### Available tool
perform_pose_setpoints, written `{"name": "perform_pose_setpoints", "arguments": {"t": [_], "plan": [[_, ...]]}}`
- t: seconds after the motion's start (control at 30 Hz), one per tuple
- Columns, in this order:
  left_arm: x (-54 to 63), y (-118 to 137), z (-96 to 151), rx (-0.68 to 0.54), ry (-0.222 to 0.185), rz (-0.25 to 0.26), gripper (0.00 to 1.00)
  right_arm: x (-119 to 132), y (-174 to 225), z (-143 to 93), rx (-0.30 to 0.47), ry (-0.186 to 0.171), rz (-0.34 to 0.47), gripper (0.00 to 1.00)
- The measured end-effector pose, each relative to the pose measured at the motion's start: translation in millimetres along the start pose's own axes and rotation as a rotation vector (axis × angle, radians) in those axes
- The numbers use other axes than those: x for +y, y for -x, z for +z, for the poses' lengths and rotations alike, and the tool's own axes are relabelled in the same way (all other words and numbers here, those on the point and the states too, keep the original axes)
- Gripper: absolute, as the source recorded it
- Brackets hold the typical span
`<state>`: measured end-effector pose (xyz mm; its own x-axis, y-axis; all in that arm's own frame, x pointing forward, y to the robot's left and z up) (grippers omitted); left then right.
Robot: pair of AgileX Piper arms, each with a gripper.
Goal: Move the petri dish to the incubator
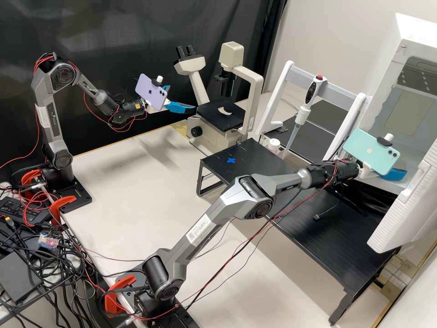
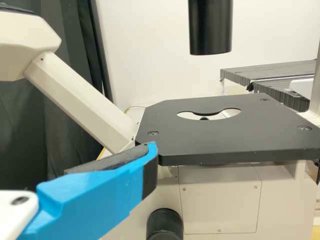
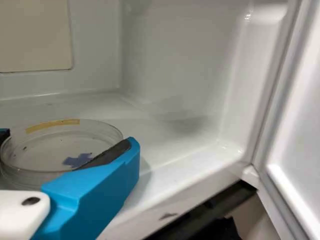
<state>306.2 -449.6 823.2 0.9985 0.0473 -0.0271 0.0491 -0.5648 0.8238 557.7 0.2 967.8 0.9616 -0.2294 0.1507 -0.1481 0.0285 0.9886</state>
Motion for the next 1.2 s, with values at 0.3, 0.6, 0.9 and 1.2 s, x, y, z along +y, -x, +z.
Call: {"name": "perform_pose_setpoints", "arguments": {"t": [0.3, 0.6, 0.9, 1.2], "plan": [[0.0, 0.0, 0.0, 0.0, 0.0, 0.0, 1.0, -10.0, -9.6, 10.9, -0.029, -0.015, -0.008, 0.0], [0.0, 0.0, 0.0, 0.0, 0.0, 0.0, 1.0, -14.3, -12.1, 16.4, -0.047, 0.006, -0.025, 1.0], [0.0, 0.0, 0.0, 0.0, 0.0, 0.0, 1.0, -13.8, -8.8, 21.5, -0.051, 0.018, -0.037, 1.0], [0.0, 0.0, 0.0, 0.0, 0.0, 0.0, 1.0, -1.5, 7.6, 31.8, -0.092, 0.001, -0.018, 1.0]]}}
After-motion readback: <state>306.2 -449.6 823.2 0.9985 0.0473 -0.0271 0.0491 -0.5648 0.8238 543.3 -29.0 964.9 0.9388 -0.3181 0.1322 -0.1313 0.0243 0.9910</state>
